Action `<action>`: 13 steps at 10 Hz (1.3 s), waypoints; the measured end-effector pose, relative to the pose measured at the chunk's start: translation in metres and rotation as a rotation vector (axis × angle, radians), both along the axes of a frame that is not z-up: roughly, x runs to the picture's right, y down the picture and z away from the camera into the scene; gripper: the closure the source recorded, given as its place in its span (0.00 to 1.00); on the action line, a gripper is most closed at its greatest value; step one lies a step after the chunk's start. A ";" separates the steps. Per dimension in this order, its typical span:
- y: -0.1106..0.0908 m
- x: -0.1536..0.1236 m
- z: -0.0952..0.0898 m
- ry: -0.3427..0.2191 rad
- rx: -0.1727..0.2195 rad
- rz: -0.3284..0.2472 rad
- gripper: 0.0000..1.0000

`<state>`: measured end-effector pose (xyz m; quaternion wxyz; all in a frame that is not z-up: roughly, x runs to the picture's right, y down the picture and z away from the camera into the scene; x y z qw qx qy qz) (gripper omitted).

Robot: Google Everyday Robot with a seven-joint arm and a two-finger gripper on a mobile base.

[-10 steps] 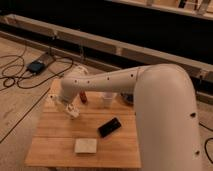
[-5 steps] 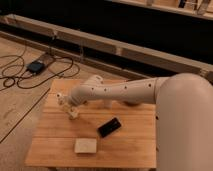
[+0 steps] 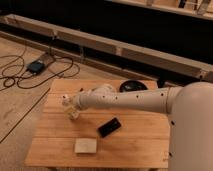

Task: Stand the bottle upright

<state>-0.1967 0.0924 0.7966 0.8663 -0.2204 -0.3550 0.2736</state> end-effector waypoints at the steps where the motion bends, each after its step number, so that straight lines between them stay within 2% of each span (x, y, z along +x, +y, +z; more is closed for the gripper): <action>1: 0.001 0.004 -0.002 -0.015 0.017 0.018 0.96; 3: 0.005 0.010 -0.003 -0.021 0.032 0.026 0.81; 5: 0.008 0.013 -0.001 -0.019 0.050 0.015 0.59; 6: 0.010 0.013 -0.001 -0.015 0.053 0.007 0.51; 8: 0.014 0.014 0.001 -0.006 0.054 -0.012 0.28; 10: 0.017 0.014 0.002 0.002 0.055 -0.026 0.20; 13: 0.021 0.017 0.005 0.018 0.048 -0.039 0.20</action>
